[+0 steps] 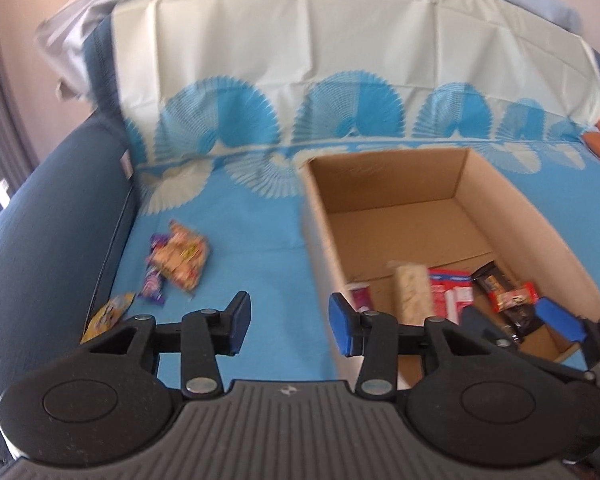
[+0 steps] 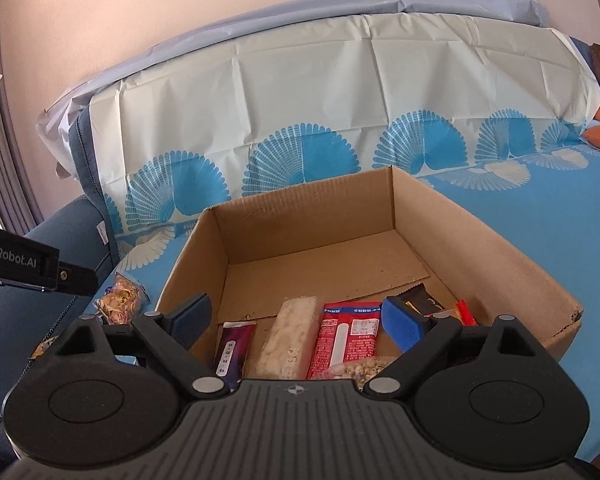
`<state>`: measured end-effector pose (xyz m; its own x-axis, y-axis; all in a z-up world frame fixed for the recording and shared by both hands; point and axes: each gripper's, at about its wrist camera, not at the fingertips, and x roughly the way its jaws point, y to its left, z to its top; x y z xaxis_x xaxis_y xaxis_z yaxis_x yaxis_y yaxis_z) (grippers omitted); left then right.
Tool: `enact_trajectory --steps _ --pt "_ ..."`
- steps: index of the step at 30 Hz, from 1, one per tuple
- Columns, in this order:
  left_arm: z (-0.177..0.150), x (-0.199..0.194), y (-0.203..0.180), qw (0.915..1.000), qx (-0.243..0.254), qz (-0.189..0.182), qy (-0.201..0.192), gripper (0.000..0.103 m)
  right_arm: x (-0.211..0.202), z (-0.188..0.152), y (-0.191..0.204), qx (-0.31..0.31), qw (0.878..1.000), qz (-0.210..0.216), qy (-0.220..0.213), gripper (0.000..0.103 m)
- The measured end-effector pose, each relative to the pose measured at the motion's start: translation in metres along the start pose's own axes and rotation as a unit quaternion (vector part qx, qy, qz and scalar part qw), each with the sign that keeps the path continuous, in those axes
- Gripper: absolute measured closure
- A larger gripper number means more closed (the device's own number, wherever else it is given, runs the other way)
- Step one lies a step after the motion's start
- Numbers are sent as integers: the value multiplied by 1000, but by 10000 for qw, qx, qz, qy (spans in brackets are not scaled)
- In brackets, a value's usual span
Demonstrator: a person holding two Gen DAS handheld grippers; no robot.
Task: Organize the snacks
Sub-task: 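Move both tools back to the remaining snacks on the sofa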
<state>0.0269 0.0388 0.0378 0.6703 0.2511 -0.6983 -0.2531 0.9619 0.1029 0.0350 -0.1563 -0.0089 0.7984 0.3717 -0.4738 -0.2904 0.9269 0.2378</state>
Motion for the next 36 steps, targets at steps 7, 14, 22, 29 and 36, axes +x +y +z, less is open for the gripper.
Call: enact_trajectory --steps 7,14,22,29,36 --pt "-25 12 60 9973 -609 196 374 55 -1 -7 16 -446 9990 7 49 11" --pt "-42 20 105 9940 -925 268 514 55 2 -16 38 -983 9951 -1 81 11" --pt "-63 38 136 9934 -1069 223 337 55 6 -25 50 -1255 9920 3 138 28" --pt "-90 55 148 9941 -896 164 -589 91 4 -26 51 -1152 9927 338 144 61" --pt "-75 99 138 9819 -278 1678 -829 50 6 -27 51 -1077 9929 476 161 61"
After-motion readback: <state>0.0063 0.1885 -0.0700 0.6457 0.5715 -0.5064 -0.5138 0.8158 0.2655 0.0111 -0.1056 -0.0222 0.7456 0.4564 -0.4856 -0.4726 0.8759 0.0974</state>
